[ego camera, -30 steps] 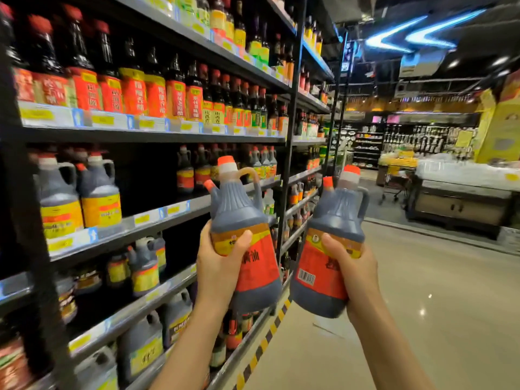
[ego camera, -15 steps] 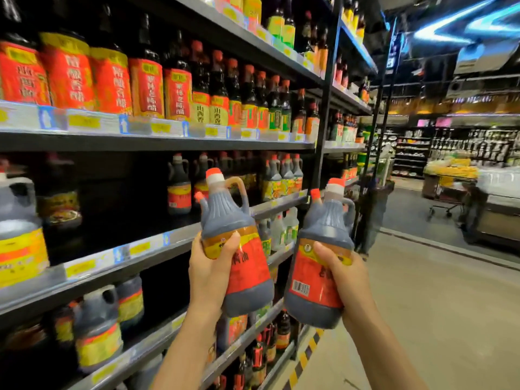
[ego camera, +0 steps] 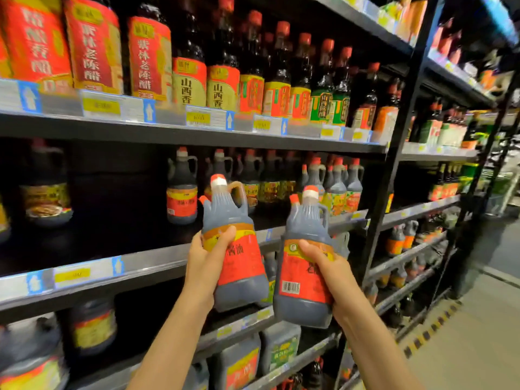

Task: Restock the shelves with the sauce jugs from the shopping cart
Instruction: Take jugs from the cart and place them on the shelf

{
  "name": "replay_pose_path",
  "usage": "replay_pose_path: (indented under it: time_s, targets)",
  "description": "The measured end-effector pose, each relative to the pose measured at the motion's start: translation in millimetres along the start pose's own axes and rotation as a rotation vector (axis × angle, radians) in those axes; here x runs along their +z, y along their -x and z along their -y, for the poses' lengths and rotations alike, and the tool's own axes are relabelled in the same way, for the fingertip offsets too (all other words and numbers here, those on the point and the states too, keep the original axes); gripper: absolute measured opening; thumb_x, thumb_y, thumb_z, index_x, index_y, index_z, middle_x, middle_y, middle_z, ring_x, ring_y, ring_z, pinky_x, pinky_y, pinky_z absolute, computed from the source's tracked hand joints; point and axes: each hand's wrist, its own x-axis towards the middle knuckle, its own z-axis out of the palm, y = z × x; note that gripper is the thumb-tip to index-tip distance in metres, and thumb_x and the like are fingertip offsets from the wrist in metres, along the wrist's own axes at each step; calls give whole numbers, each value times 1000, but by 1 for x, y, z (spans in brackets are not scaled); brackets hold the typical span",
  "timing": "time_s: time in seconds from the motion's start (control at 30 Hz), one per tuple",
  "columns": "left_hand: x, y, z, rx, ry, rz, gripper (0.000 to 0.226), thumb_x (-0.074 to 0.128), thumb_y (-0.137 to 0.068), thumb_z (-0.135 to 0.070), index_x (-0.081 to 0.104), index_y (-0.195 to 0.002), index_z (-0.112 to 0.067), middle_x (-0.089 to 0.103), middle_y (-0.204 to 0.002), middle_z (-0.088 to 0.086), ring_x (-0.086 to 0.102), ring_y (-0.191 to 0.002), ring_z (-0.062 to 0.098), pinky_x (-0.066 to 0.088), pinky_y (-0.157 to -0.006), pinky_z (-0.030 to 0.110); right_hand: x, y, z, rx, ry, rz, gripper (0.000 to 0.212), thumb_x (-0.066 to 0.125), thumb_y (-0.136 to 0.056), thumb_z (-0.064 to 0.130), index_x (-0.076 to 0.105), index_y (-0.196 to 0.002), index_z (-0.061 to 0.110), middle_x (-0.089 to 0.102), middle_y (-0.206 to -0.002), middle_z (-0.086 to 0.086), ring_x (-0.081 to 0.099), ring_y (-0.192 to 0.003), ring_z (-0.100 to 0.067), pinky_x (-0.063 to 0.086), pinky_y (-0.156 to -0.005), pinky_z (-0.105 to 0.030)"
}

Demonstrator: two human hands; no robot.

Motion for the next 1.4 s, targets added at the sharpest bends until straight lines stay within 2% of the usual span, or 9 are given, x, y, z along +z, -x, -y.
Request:
replay_pose_path:
  time_s: [0.3,0.5,0.7,0.8,0.87,0.97,1.1,1.23,1.4]
  targets:
    - [63,-87,11,43,-76,-132,45,69,-78,-37,55,-115,-16,68,-105,10,67,-90,26,55,-78,41,-15,-140,16,44,12,221,31,75,-70,32,67,-96,16,73,-90,-10,69,-79,-24,55,-72,-35]
    - [82,-129,16,61,-72,-202,48,67,-80,-38,50,-120,-16,65,-107,11,66,-89,26,54,-69,37,-9,-208,20,56,55,277,70,77,-45,48,66,-104,12,73,-95,-13,70,-84,-27,55,-79,-40]
    - [95,-169,22,85,-93,-322,55,72,-74,-42,43,-112,-15,62,-104,12,64,-88,26,53,-78,42,-2,-259,22,78,78,301,49,74,-70,43,65,-104,8,73,-92,-13,70,-83,-27,55,-73,-36]
    - [97,-186,24,115,-169,-360,84,72,-52,-58,43,-120,-19,62,-109,11,64,-91,28,53,-84,49,6,-282,17,76,76,265,53,74,-69,44,64,-106,7,72,-91,-13,70,-80,-26,54,-67,-33]
    - [96,-194,27,144,-225,-388,89,69,-45,-61,44,-121,-21,62,-110,9,63,-92,27,52,-85,48,13,-294,13,82,49,246,65,77,-63,47,61,-110,5,72,-94,-15,70,-81,-28,55,-69,-35]
    - [94,-204,32,171,-293,-439,83,69,-47,-58,48,-119,-23,63,-110,5,63,-95,25,51,-88,47,21,-308,7,66,24,210,73,78,-61,44,54,-115,1,68,-97,-16,67,-79,-27,52,-62,-32]
    - [92,-208,39,190,-308,-463,81,77,-58,-52,44,-126,-23,60,-115,6,61,-100,25,50,-89,45,28,-321,-2,51,21,215,27,69,-80,28,52,-88,9,60,-77,-7,58,-68,-18,43,-54,-29]
    - [91,-209,47,229,-399,-519,73,75,-72,-40,36,-132,-25,54,-121,6,54,-109,27,48,-87,39,34,-329,-14,17,27,244,37,73,-78,22,53,-106,9,63,-83,-7,62,-71,-19,46,-55,-28]
    - [94,-205,56,233,-516,-560,82,75,-72,-39,27,-137,-22,52,-124,9,52,-111,29,46,-86,37,37,-335,-30,-49,96,255,50,81,-68,23,54,-109,13,66,-94,-5,65,-85,-22,53,-69,-32]
